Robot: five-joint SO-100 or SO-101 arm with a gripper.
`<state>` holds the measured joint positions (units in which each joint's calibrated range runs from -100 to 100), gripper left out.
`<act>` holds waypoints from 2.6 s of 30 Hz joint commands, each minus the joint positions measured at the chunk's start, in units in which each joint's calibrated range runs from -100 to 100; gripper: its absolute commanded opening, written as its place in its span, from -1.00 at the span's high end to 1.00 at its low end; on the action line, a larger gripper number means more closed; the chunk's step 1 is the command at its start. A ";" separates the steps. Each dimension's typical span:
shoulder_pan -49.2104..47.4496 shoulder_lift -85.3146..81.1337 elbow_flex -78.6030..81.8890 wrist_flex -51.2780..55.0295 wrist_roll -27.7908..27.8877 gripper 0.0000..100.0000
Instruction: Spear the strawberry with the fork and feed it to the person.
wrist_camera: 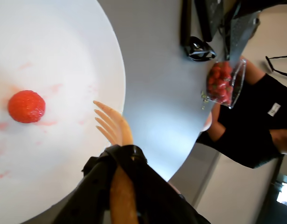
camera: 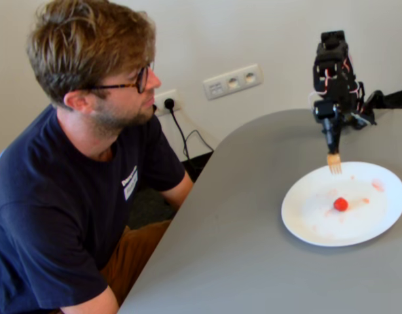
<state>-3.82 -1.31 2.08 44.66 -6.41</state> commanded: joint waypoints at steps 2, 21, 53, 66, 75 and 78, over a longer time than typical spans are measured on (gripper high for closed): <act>1.28 0.16 -0.28 -0.45 -0.19 0.98; 1.20 0.33 16.76 -11.15 -0.19 0.98; 0.83 8.89 -5.51 -0.71 0.17 0.98; 4.86 -41.01 -5.51 10.61 0.43 0.98; 27.62 -43.72 0.98 -2.01 -0.14 0.98; 32.25 -43.72 6.93 -12.46 -0.14 0.98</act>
<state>25.20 -44.54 6.07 40.37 -6.36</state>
